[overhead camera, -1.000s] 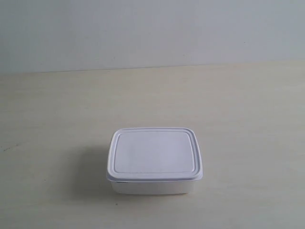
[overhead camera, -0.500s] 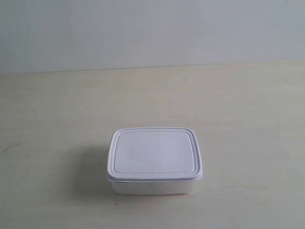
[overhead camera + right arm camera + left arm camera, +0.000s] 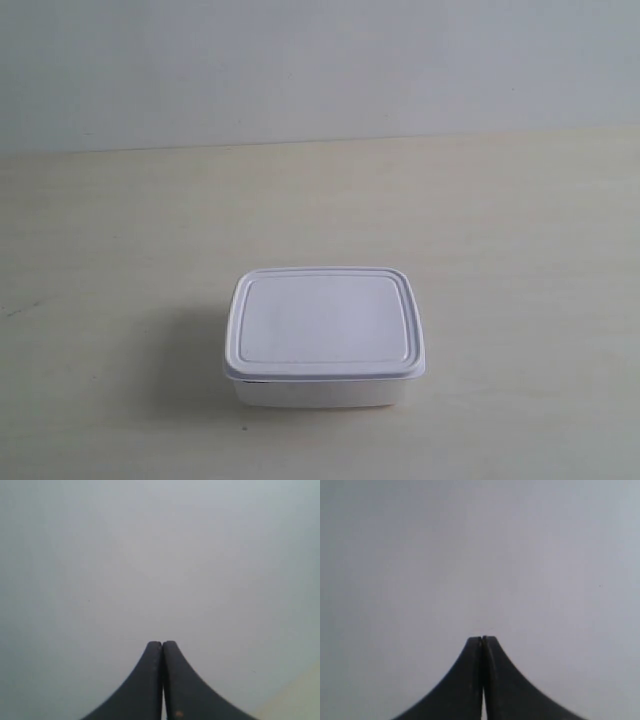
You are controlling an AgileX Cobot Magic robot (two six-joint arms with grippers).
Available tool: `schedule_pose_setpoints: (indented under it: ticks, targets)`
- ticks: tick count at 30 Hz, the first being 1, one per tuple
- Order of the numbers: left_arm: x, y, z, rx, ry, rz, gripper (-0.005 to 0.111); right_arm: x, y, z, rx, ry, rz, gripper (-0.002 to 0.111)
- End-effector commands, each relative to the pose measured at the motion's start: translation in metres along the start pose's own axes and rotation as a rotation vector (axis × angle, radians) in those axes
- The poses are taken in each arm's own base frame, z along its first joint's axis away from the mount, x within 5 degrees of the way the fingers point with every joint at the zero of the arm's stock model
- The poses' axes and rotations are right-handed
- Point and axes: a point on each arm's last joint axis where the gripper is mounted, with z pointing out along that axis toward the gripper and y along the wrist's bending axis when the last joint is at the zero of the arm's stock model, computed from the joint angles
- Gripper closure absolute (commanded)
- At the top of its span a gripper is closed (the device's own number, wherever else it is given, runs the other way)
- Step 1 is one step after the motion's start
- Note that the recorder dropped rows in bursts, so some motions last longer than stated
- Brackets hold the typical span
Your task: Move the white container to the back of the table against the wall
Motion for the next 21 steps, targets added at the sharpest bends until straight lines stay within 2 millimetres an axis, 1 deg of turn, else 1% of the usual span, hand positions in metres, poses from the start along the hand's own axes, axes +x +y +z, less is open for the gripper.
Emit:
schedule_pose_setpoints:
  ticks: [1, 2, 6, 10, 14, 16, 21]
  targets:
    - [-0.005, -0.002, -0.001, 0.026, -0.052, -0.184, 0.107, 0.0, -0.001, -0.001, 0.004, -0.014, 0.025, 0.108]
    - [-0.007, -0.003, -0.001, 0.043, -0.074, -0.295, 0.107, 0.001, -0.002, -0.001, 0.011, -0.001, 0.028, 0.108]
    - [-0.01, -0.004, -0.001, 0.074, -0.091, -0.555, 0.107, 0.004, -0.003, -0.001, 0.022, 0.037, 0.013, 0.108]
    - [-0.013, -0.005, -0.001, 0.105, -0.113, -0.656, 0.107, 0.007, 0.0, -0.001, -0.018, 0.074, -0.035, 0.108]
    - [-0.021, -0.01, -0.004, 0.196, -0.184, -0.682, 0.107, 0.009, 0.002, -0.001, -0.049, 0.102, -0.063, 0.108]
    - [-0.023, -0.011, -0.004, 0.226, -0.192, -0.681, 0.107, 0.011, 0.003, -0.001, -0.059, 0.12, -0.065, 0.108]
    - [-0.015, -0.019, -0.004, 0.281, -0.08, -0.58, 0.107, 0.015, 0.006, 0.0, -0.098, 0.181, -0.093, 0.108]
